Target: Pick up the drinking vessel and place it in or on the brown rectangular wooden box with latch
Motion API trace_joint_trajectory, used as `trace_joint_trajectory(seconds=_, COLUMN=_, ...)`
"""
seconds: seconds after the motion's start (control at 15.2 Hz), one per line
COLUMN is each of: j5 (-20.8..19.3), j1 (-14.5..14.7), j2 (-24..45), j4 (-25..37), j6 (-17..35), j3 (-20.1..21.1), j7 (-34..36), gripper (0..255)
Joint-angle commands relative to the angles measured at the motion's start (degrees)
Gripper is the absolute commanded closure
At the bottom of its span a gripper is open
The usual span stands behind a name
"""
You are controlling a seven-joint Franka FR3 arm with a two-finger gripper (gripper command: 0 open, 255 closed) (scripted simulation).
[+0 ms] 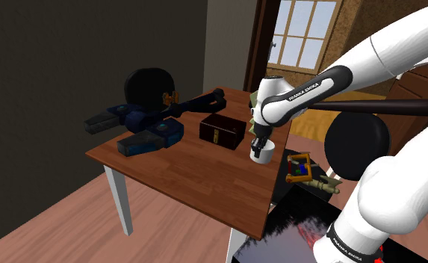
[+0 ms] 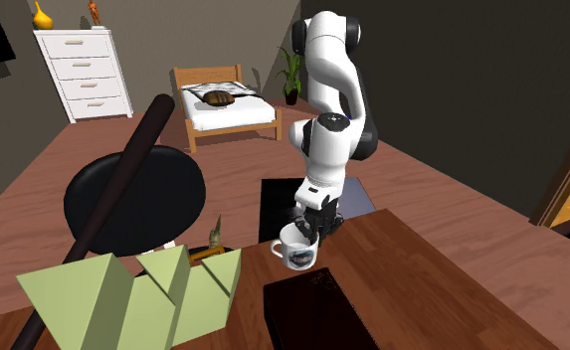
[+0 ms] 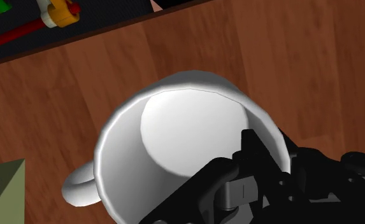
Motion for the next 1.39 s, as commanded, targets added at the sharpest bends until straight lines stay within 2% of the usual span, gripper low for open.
trace_joint_trajectory(seconds=0.0, j5=0.0, j1=0.0, j2=0.0, j4=0.0, j6=0.0, j3=0.0, j7=0.0, gripper=255)
trace_joint_trajectory(seconds=0.2, j5=0.0, j1=0.0, j2=0.0, j4=0.0, j6=0.0, j3=0.0, j7=0.0, gripper=255)
trace_joint_trajectory(seconds=1.32, j5=0.3, j1=0.1, j2=-8.0, j4=7.2, j6=-15.2, j3=1.0, j7=-0.4, gripper=255)
